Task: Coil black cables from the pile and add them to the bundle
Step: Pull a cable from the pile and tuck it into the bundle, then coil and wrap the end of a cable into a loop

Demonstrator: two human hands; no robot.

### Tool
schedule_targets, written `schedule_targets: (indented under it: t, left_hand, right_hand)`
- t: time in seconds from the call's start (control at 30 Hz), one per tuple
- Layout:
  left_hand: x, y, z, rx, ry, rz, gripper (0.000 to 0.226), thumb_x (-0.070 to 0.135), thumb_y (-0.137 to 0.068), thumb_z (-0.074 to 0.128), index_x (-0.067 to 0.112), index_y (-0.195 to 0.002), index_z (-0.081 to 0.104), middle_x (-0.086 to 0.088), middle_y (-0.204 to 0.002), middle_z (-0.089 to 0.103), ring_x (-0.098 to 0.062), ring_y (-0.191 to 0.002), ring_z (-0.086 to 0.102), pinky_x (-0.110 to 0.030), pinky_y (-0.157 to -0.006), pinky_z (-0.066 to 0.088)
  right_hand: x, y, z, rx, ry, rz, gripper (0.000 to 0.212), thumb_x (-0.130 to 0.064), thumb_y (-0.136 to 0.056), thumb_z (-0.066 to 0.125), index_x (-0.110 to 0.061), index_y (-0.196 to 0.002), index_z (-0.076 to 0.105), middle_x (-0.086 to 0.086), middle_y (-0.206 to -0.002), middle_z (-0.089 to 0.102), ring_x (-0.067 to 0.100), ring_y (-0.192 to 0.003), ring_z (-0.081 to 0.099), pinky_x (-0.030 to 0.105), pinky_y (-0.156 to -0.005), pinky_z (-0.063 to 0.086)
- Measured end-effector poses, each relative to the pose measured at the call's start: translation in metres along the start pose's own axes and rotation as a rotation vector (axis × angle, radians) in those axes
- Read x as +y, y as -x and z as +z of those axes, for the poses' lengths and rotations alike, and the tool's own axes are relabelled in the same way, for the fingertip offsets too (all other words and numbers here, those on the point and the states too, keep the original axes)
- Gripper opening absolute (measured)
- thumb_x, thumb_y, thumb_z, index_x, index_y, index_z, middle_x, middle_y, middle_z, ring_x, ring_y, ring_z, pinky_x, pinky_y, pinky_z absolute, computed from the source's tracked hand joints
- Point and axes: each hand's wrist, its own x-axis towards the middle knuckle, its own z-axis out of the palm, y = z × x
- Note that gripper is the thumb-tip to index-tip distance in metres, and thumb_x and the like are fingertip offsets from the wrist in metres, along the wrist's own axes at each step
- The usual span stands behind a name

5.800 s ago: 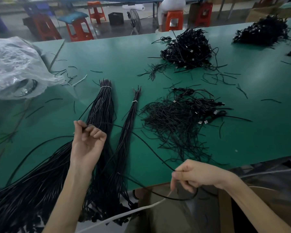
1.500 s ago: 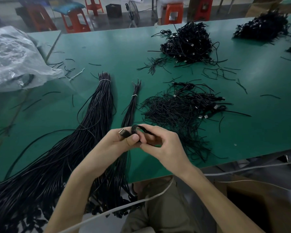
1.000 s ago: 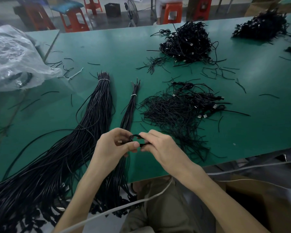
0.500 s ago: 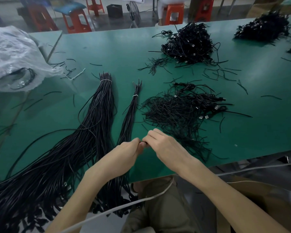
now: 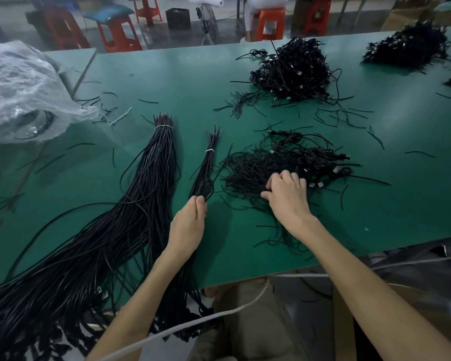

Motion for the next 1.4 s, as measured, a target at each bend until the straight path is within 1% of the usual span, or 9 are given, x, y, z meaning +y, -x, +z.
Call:
schedule_targets:
  t: [0.2, 0.4, 0.7, 0.87, 0.97, 1.03, 1.1, 1.27, 1.4]
  left_hand:
    - [-0.003, 0.000, 0.000, 0.013, 0.062, 0.040, 0.043, 0.036, -0.113, 0.027, 0.026, -0.072, 0.039, 0.009, -0.065, 0.038, -0.008, -0.056, 0.037, -0.034, -0.058, 0.031]
    - [-0.004, 0.001, 0.000, 0.016, 0.061, 0.028, 0.044, 0.038, -0.112, 0.026, 0.025, -0.073, 0.041, 0.008, -0.065, 0.040, -0.008, -0.057, 0.039, -0.035, -0.058, 0.032]
    - [-0.004, -0.001, 0.001, 0.030, 0.059, 0.030, 0.043, 0.036, -0.111, 0.025, 0.025, -0.072, 0.040, 0.008, -0.064, 0.038, -0.007, -0.057, 0.039, -0.033, -0.057, 0.029]
    - [-0.005, 0.000, 0.002, 0.032, 0.074, 0.024, 0.043, 0.037, -0.111, 0.025, 0.024, -0.073, 0.042, 0.009, -0.064, 0.039, -0.008, -0.059, 0.040, -0.033, -0.058, 0.031]
    - [-0.006, 0.000, 0.002, 0.029, 0.089, 0.023, 0.044, 0.039, -0.110, 0.024, 0.023, -0.073, 0.041, 0.008, -0.064, 0.039, -0.008, -0.058, 0.039, -0.033, -0.058, 0.031]
    - [-0.006, 0.001, 0.002, 0.030, 0.103, 0.027, 0.045, 0.039, -0.110, 0.024, 0.021, -0.073, 0.040, 0.007, -0.064, 0.039, -0.010, -0.057, 0.037, -0.036, -0.059, 0.032]
    - [-0.006, 0.002, 0.002, 0.031, 0.119, 0.039, 0.045, 0.039, -0.111, 0.025, 0.020, -0.073, 0.041, 0.007, -0.064, 0.039, -0.011, -0.057, 0.036, -0.038, -0.059, 0.033]
    - [-0.005, 0.004, 0.000, 0.035, 0.105, 0.034, 0.050, 0.056, -0.101, 0.018, 0.022, -0.074, 0.042, 0.008, -0.064, 0.042, -0.011, -0.058, 0.041, -0.039, -0.060, 0.034]
    - [-0.005, 0.006, -0.001, 0.041, 0.136, 0.020, 0.050, 0.061, -0.098, 0.020, 0.022, -0.074, 0.042, 0.008, -0.063, 0.044, -0.009, -0.058, 0.042, -0.037, -0.058, 0.033]
  right_hand:
    - [0.005, -0.007, 0.006, -0.011, -0.041, 0.022, 0.014, -0.031, -0.101, 0.064, -0.018, -0.103, 0.067, 0.006, -0.113, 0.063, 0.027, -0.112, 0.051, 0.041, -0.099, 0.034]
    - [0.006, -0.004, -0.002, 0.034, -0.110, -0.050, 0.011, -0.028, -0.101, 0.062, -0.018, -0.103, 0.067, 0.003, -0.115, 0.060, 0.026, -0.115, 0.045, 0.040, -0.096, 0.029]
    - [0.006, -0.003, -0.025, 0.133, -0.045, -0.040, 0.009, -0.027, -0.097, 0.069, -0.019, -0.094, 0.069, -0.001, -0.091, 0.068, 0.022, -0.096, 0.059, 0.038, -0.090, 0.032]
    - [0.009, 0.000, -0.043, 0.143, -0.014, -0.005, 0.009, -0.022, -0.099, 0.066, -0.014, -0.099, 0.069, 0.003, -0.095, 0.069, 0.024, -0.098, 0.060, 0.039, -0.093, 0.038]
    - [0.005, 0.009, -0.052, 0.234, -0.164, -0.020, 0.008, -0.020, -0.097, 0.067, -0.012, -0.097, 0.069, 0.001, -0.094, 0.067, 0.021, -0.095, 0.061, 0.039, -0.091, 0.048]
    - [-0.007, 0.018, -0.056, 0.234, -0.409, -0.018, 0.002, -0.020, -0.096, 0.069, -0.020, -0.095, 0.067, -0.008, -0.091, 0.065, 0.006, -0.088, 0.062, 0.022, -0.083, 0.051]
    - [-0.025, 0.027, -0.050, 0.107, -0.697, -0.007, 0.007, -0.020, -0.093, 0.072, -0.026, -0.093, 0.067, -0.015, -0.088, 0.067, -0.005, -0.086, 0.064, 0.008, -0.076, 0.048]
    - [-0.069, 0.045, -0.001, -0.194, -1.039, 0.042, 0.005, -0.026, -0.092, 0.076, -0.021, -0.090, 0.075, -0.003, -0.081, 0.074, 0.011, -0.079, 0.068, 0.029, -0.076, 0.056]
    - [-0.086, 0.046, 0.020, -0.225, -1.106, 0.029, 0.008, -0.029, -0.092, 0.075, -0.024, -0.086, 0.075, -0.009, -0.080, 0.075, 0.005, -0.074, 0.068, 0.019, -0.071, 0.052]
